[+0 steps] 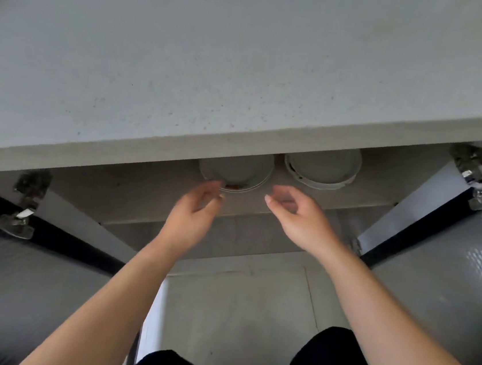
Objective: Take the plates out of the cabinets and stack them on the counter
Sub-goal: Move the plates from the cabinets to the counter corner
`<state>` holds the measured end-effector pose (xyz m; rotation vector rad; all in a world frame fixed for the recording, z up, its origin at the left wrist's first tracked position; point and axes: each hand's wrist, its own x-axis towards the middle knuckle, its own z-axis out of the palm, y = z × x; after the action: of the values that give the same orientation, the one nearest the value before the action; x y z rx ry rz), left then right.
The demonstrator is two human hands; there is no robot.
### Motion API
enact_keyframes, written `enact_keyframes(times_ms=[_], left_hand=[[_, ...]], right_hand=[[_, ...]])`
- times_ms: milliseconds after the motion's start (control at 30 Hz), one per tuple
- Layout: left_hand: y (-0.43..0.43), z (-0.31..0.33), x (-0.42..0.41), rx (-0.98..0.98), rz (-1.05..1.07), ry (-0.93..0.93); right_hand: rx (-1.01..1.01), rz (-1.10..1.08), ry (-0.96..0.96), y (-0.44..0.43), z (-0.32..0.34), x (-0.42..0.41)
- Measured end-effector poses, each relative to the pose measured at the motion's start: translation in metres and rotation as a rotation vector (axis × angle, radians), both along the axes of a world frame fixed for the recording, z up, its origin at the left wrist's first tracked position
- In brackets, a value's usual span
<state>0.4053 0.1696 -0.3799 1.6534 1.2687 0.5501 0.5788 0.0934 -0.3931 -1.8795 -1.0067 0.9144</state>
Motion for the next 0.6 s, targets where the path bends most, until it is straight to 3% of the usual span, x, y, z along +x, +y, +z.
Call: enact_keyframes(times_ms=[300, 600], left_hand=[[0.072, -0.128, 0.034, 0.220, 0.098, -0.135], [0.105, -0.163, 0.039, 0.200, 0.252, -0.136]], right_hand=[[0.175, -0.066, -0.024, 0.080, -0.131, 0.029], [0.180, -0.158, -0.065, 0.105, -0.153, 0.045]])
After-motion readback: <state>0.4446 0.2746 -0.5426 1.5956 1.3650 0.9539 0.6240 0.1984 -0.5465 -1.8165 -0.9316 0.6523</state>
